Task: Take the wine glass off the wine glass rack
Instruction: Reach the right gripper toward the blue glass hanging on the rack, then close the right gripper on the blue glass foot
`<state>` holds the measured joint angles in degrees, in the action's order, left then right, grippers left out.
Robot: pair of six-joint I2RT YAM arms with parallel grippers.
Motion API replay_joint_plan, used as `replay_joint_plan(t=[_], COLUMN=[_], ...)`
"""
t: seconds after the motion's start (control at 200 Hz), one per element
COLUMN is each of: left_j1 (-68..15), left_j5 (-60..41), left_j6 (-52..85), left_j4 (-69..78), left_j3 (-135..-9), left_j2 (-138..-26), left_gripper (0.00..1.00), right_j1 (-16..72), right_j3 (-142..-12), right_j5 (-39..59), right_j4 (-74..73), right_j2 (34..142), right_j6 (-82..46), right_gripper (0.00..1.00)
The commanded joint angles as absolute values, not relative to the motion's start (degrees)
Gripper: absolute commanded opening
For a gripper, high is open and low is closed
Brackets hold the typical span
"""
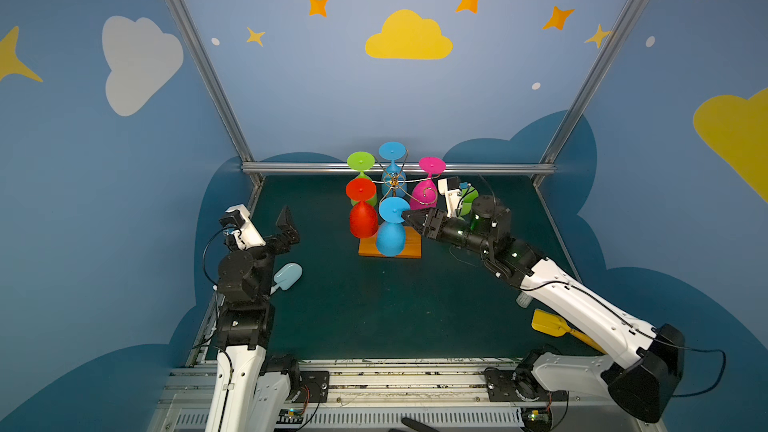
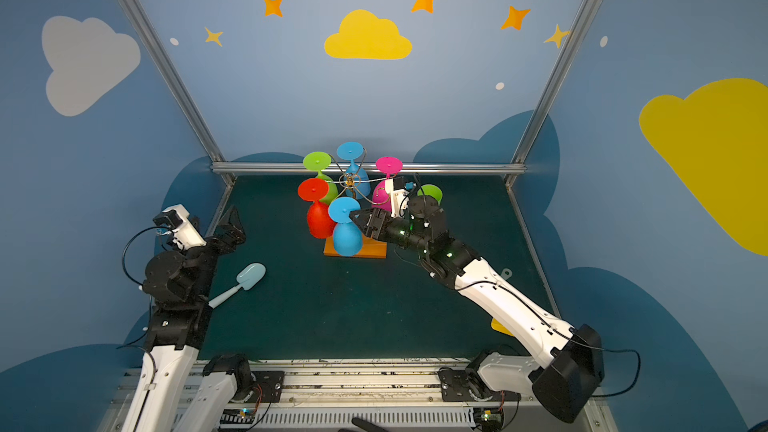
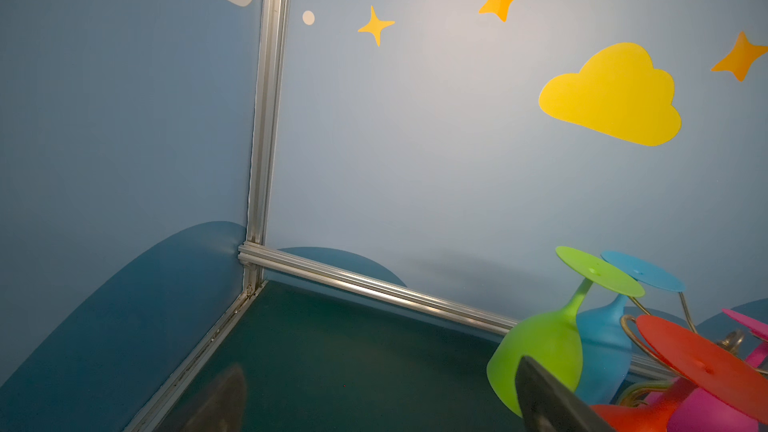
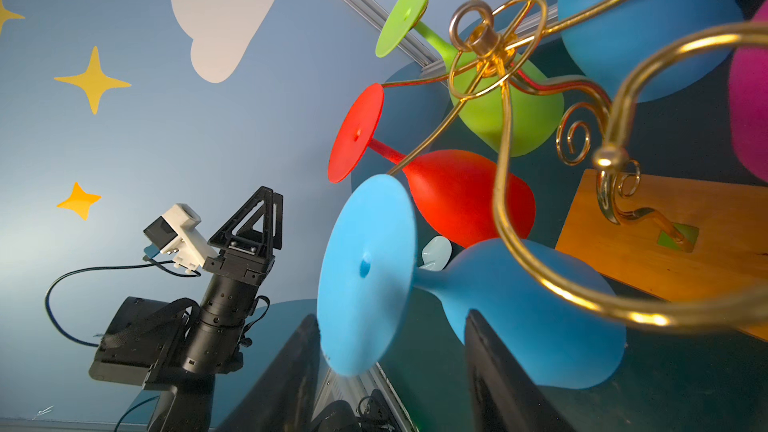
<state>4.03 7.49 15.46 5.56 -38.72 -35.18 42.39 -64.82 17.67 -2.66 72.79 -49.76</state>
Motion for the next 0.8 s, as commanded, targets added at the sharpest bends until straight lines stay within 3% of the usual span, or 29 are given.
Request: replay_joint_plan(t=[0.0, 0.195, 0.365, 0.796], left_j1=[4.3, 4.2, 4.3, 4.2], left_j5=[7.3, 7.4, 7.4, 7.5], left_j6=[15.6, 15.5, 15.6, 15.4], left_j4=[5.7, 5.7, 5.7, 5.6], left_j3=[-38.1, -38.1, -38.1, -38.1], left_j2=[-34.6, -34.5, -34.6, -34.4], left_gripper=[0.99, 0.99, 0.99, 0.99], right_j1=[42.7, 42.7, 42.6, 42.2], right_j3=[-67.4, -67.9, -67.4, -66.2], right_j5=[18.5, 19.2, 19.2, 20.3], right_j4=[-5.0, -5.9, -6.7, -8.2], right_j2=[73.8, 75.2, 75.0, 73.1], right_j6=[-50.5, -51.5, -52.6, -56.0], right_gripper=[0.52, 0.3, 0.16, 0.0])
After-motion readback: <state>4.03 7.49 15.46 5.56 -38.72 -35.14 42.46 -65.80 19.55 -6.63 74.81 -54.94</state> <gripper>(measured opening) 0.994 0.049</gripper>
